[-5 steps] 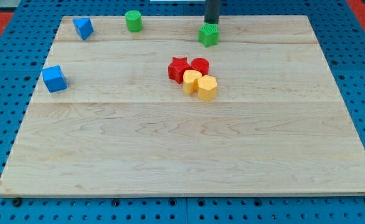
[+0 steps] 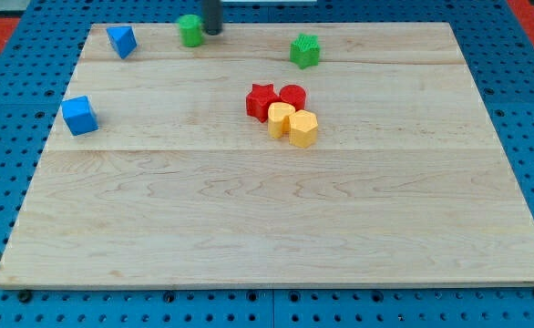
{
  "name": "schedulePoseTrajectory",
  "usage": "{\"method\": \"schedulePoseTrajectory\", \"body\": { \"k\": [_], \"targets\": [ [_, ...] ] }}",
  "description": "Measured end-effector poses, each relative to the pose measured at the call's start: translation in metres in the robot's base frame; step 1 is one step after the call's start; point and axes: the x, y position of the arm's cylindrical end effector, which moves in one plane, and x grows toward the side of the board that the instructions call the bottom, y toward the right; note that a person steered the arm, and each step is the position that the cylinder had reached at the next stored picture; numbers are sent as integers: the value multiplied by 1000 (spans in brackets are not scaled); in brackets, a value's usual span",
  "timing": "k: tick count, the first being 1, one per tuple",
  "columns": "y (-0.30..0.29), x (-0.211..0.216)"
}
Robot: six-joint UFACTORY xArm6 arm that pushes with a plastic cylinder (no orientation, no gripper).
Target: Push the green circle to the left of the green star
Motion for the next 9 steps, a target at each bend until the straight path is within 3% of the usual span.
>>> {"method": "schedulePoseTrajectory", "body": {
  "k": [1,2,3,5,7,8,9],
  "targets": [
    [-5,43],
    [-105,46],
    [-168,48],
    [-161,31],
    [-199,30],
    [-187,-8],
    [-165,-13]
  ]
}}
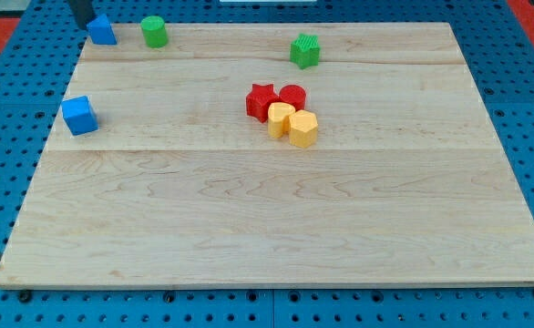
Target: Push the green circle to the left of the green star
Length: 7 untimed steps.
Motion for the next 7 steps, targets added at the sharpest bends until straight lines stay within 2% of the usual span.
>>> {"method": "schedulePoseTrajectory", "body": {
  "k": [2,3,4,5,6,7],
  "targets": [
    [109,17],
    [132,43],
    [225,56],
    [243,66],
    [232,135],
    [307,134]
  ]
}}
